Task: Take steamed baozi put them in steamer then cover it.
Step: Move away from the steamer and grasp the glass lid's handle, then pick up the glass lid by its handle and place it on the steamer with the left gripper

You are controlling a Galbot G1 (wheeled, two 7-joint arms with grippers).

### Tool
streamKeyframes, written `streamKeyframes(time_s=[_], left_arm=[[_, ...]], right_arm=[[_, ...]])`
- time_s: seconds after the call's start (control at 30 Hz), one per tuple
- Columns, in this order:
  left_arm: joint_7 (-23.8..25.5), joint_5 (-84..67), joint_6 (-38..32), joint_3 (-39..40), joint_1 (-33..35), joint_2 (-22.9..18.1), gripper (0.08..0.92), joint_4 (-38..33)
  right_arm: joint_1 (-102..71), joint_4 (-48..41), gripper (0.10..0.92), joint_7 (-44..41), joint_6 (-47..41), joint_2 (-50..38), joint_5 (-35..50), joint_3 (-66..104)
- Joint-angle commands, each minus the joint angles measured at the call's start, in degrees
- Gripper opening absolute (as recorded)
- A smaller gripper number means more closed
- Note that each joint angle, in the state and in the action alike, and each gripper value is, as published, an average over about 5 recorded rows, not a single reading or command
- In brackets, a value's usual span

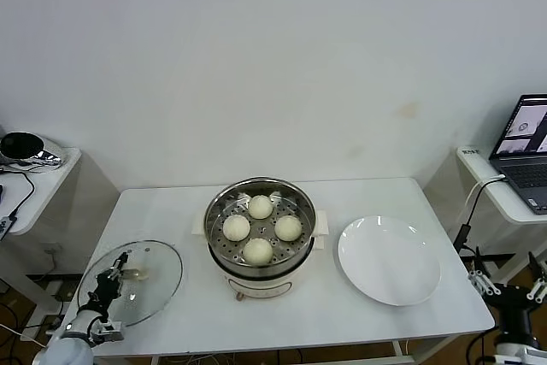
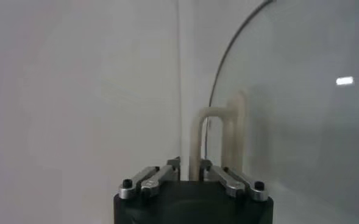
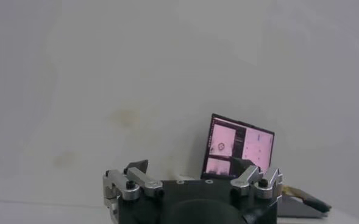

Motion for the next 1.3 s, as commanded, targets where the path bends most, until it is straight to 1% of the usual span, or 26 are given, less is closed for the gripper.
streamKeyframes(time_s=[0.03,0.17,0.27,0.33,0.43,0.53,0.6,0.7,0.83,0.93,1.03,1.17,1.3], left_arm=[[-0.6,-4.9,7.3,-4.3,6.9,1.5,0.15,-12.5],[2.2,-8.0,12.7,-9.4,9.8,3.1,0.149,-21.1],[6.4,-11.3,16.4,-12.3,11.1,4.9,0.149,-27.9],[9.7,-14.3,19.1,-12.6,11.1,6.8,0.149,-32.1],[13.3,-17.8,23.6,-9.8,9.3,11.0,0.149,-37.7],[14.8,-19.8,26.8,-5.3,7.3,15.2,0.149,-42.3],[15.1,-20.5,28.6,-1.5,5.4,16.9,0.149,-44.3],[15.7,-20.0,31.8,5.5,1.0,17.4,0.149,-45.0],[18.1,-15.8,36.5,16.1,-7.7,15.6,0.149,-43.8],[20.1,-11.2,39.0,23.7,-14.1,12.8,0.149,-41.9],[22.5,-5.6,40.9,28.9,-18.6,8.4,0.149,-39.7],[25.3,2.0,42.3,33.7,-22.4,1.4,0.149,-35.9],[26.5,6.8,42.2,38.0,-26.1,-4.3,0.149,-31.5]], right_arm=[[-1.7,0.6,0.823,0.1,0.6,-1.2,-1.0,-2.0],[-3.0,1.2,0.823,0.1,1.1,-2.0,-1.6,-3.3],[-3.0,1.6,0.823,0.2,1.2,-1.9,-1.7,-4.4],[-2.7,1.8,0.823,0.3,1.3,-1.9,-1.9,-5.3],[-2.6,1.9,0.823,0.6,1.5,-2.0,-2.6,-6.9],[-2.5,2.0,0.823,0.7,1.7,-2.1,-3.3,-8.0],[-2.3,2.0,0.823,0.8,1.8,-1.9,-3.9,-8.5],[-1.6,1.9,0.823,1.2,1.8,-1.0,-5.5,-9.4],[-0.8,1.8,0.823,1.8,1.7,0.4,-8.8,-11.4],[-0.5,1.7,0.823,2.4,1.5,1.2,-9.9,-12.6],[-0.2,1.4,0.823,2.9,1.3,1.9,-10.5,-13.0],[0.6,0.9,0.823,3.3,1.4,3.0,-11.8,-12.9],[1.0,1.0,0.823,3.6,1.2,3.7,-12.7,-13.4]])
